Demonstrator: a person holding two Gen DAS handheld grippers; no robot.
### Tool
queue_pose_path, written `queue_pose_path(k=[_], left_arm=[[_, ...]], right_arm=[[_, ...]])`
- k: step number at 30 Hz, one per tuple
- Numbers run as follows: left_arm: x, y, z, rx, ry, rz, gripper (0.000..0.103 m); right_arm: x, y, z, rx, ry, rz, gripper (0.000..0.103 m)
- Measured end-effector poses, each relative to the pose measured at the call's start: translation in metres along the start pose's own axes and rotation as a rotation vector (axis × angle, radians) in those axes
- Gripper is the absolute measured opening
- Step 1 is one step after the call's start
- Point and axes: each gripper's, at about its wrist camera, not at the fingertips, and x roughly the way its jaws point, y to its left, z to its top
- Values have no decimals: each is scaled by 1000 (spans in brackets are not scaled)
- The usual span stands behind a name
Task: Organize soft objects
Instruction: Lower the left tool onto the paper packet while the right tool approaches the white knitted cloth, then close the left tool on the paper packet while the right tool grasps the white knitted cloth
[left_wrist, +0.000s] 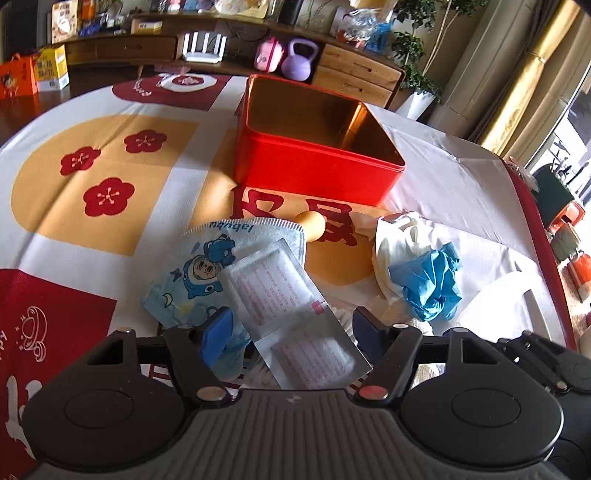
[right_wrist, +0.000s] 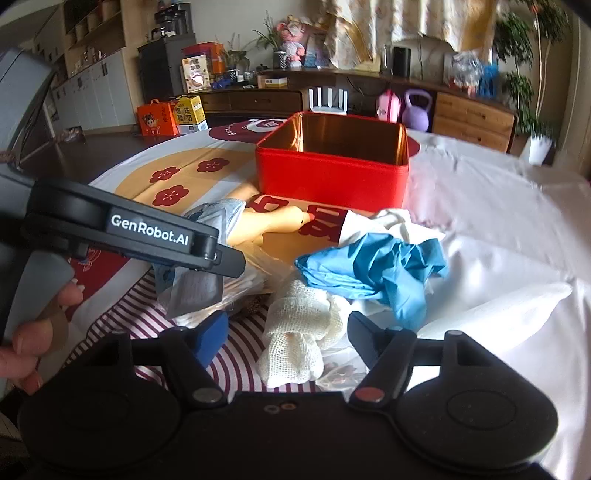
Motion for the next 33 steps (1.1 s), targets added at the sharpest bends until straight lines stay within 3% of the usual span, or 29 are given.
queue_pose_path(k=[11,15,21,28,33], left_arm=[[3,-1,2,0,-8,21,49],[2,-2,2,11,-12,32,48],[0,-5,0,55,-36,48,44],[-5,-5,-2,75,-69,51,34],[-10,-5,-5,82,-88,50,29]], right_arm=[[4,-9,0,75,17,4,40],[2,-8,0,78,17,1,40],[1,-6,1,66,11,1,29],[-8,-5,-1,65,-25,5,19],[-18,-3,-1,69,-48,10,17]])
